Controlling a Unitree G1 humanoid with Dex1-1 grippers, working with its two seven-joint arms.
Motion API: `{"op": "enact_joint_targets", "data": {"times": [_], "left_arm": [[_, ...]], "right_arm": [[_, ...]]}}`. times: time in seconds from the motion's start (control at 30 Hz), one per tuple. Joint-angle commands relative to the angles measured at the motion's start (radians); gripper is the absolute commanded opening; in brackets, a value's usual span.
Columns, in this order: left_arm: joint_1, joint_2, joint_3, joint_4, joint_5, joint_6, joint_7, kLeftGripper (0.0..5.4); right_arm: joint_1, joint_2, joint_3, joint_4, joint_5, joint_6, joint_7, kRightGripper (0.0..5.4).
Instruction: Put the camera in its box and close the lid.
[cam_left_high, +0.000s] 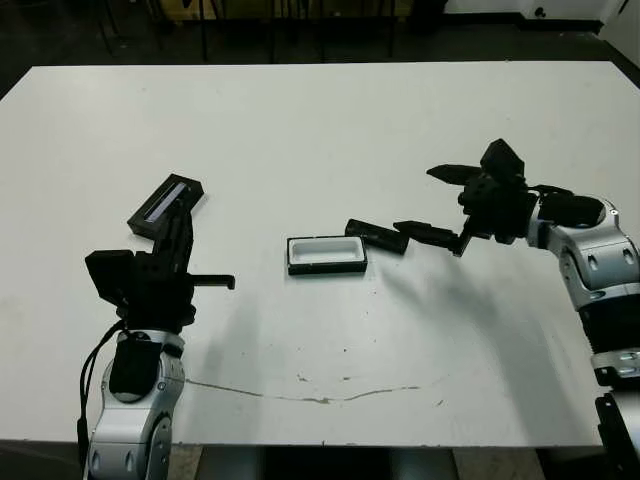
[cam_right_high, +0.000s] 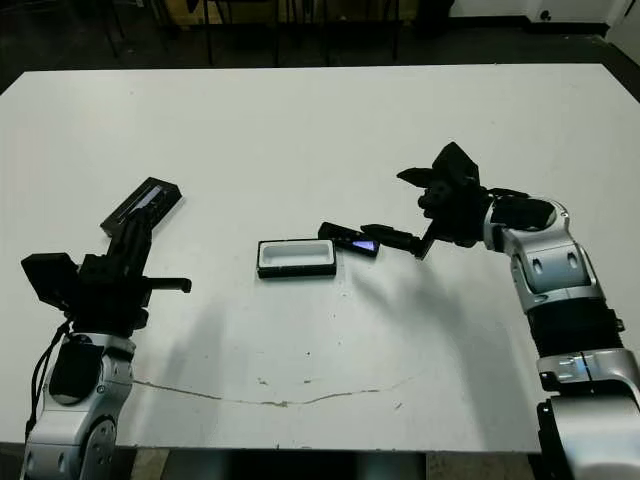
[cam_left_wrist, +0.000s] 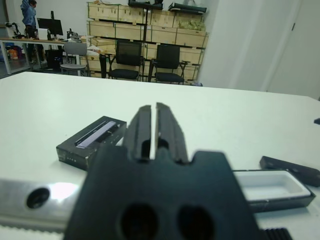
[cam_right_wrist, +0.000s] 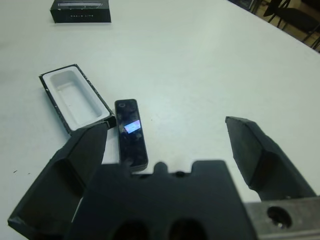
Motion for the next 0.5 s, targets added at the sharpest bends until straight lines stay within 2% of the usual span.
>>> {"op": "enact_joint_targets", "data": {"times": [0.03,0.3,0.5], "left_arm": [[0.012,0.006,0.002,0.020,0.004,0.007,-0.003,0.00],[0.016,0.010,0.001,0.021,0.007,0.008,-0.007,0.00],[0.019,0.011,0.004,0.019,0.000,0.013,-0.013,0.00]], "right_arm": [[-0.012,0.011,0.001,0.029,0.000,-0.014,0.024,5.39],[-0.012,0.015,0.019,0.039,-0.037,-0.062,0.033,5.39],[0.000,0.025,0.047,0.031,-0.081,-0.056,0.010,5.39]]}}
